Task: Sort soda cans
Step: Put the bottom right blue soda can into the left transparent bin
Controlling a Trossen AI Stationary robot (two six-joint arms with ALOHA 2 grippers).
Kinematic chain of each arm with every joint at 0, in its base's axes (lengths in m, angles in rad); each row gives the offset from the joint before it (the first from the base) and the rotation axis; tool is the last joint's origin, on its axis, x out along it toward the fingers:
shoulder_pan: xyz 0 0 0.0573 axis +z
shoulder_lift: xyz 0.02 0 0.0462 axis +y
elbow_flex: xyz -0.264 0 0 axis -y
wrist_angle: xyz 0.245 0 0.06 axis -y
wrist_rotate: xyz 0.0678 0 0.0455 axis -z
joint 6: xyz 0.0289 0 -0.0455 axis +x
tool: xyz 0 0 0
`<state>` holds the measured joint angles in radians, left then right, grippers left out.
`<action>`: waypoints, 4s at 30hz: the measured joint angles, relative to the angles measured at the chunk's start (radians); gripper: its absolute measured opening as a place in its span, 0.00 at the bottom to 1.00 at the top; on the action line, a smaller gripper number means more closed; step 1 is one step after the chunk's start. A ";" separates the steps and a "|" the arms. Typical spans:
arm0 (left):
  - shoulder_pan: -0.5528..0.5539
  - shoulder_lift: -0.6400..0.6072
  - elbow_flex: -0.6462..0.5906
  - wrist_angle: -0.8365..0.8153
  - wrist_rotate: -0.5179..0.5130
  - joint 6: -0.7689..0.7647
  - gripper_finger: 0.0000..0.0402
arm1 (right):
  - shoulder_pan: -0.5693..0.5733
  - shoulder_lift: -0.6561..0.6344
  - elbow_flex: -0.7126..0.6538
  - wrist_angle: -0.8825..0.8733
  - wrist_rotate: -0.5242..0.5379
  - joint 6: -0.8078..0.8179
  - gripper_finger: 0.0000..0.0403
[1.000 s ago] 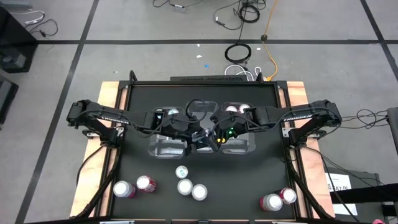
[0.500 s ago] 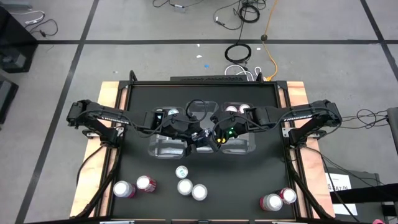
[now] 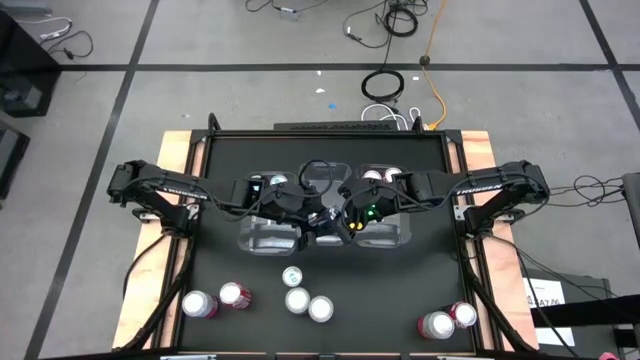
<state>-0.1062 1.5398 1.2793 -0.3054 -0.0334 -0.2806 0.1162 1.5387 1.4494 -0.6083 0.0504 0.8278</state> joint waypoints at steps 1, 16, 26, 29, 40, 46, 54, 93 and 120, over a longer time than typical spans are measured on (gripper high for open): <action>0.000 0.000 0.000 0.000 0.000 0.000 0.68 | 0.000 0.000 0.000 0.000 0.000 0.000 0.62; 0.000 0.000 0.000 0.000 0.000 -0.001 0.68 | -0.004 0.000 0.000 -0.001 -0.001 -0.003 0.62; 0.000 0.000 0.000 0.000 0.000 -0.002 0.68 | -0.004 -0.001 0.000 0.002 -0.001 -0.005 0.62; 0.000 0.000 0.001 0.004 -0.001 -0.003 0.68 | -0.004 -0.005 0.000 0.002 -0.001 -0.005 0.62; 0.000 0.000 0.001 0.006 -0.004 -0.006 0.68 | -0.005 -0.010 0.000 0.005 0.000 -0.052 0.67; 0.000 0.000 0.001 -0.001 -0.003 -0.006 0.68 | -0.005 -0.011 0.000 0.010 0.000 -0.051 0.68; 0.000 0.000 0.001 0.000 0.000 -0.003 0.68 | -0.005 -0.048 0.000 0.003 0.000 -0.048 0.69; -0.110 -0.313 -0.125 -0.381 -0.635 -0.399 0.68 | 0.351 -0.146 0.000 -0.444 0.363 0.182 0.69; -0.343 -0.152 -0.536 -0.014 -1.164 -0.731 0.68 | 0.443 -0.146 0.000 -0.608 0.452 0.307 0.69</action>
<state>-0.4489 1.3881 0.7433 -0.3197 -1.1975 -1.0114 0.5587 1.3926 1.4494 -1.2160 0.5022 1.1350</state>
